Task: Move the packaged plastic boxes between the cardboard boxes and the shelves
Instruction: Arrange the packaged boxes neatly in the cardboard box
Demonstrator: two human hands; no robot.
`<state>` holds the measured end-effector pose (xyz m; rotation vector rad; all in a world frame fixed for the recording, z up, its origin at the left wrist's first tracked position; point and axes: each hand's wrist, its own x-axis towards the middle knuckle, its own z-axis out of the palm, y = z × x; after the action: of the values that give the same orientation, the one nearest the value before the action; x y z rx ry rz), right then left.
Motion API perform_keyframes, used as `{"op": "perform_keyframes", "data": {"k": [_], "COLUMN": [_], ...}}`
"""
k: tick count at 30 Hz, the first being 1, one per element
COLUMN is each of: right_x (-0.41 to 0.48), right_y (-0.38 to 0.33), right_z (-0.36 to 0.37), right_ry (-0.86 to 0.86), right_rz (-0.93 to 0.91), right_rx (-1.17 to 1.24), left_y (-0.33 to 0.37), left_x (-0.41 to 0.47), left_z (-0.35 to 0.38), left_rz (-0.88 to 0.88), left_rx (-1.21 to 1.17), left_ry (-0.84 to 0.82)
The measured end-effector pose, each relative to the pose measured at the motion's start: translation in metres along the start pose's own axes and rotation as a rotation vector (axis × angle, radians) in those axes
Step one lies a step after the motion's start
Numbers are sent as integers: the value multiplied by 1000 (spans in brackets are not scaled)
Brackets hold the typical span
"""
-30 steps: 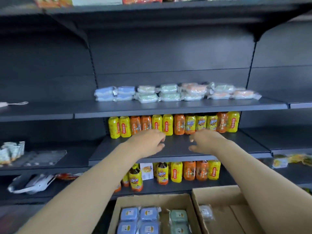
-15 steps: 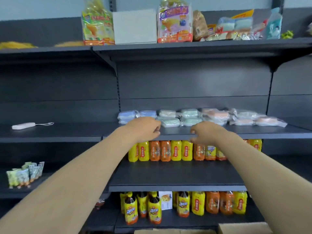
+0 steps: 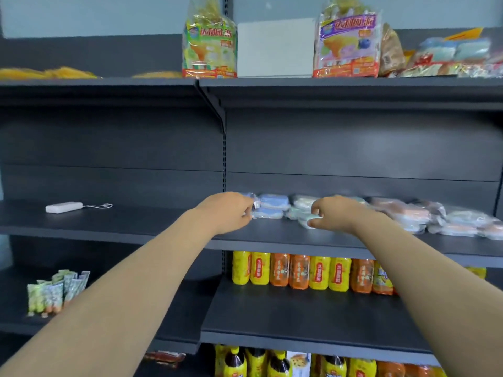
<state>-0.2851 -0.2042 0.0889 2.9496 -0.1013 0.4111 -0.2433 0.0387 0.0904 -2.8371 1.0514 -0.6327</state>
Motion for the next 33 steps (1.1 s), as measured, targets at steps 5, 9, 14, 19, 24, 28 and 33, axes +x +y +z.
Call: {"op": "perform_keyframes", "data": {"k": [5,9,14,19,24,28,33], "right_x": [66,126,192,244,282,307,351], "right_y": [-5,-1,17,27,25,17,8], "right_z": [28,49,59,74,95,119,135], "right_ry": [2,-65,-17,3,17,47,37], "right_rz": [-52,-44,-57,-5,42,111,193], "right_rx": [-2,-5,-19,29,94,113,156], "left_y": [-31,-56,-92,-121,-148,-175,-213], "left_x": [49,99,156,198,234,264,306], "left_z": [26,47,67,91,124,158,193], "left_rz": [-22,-19,-34,-71,-94,-160,-175], "left_rx": [14,46,95,88,29,-57,-114], "left_ry": [-20,-76,-39,27,54,128,131]}}
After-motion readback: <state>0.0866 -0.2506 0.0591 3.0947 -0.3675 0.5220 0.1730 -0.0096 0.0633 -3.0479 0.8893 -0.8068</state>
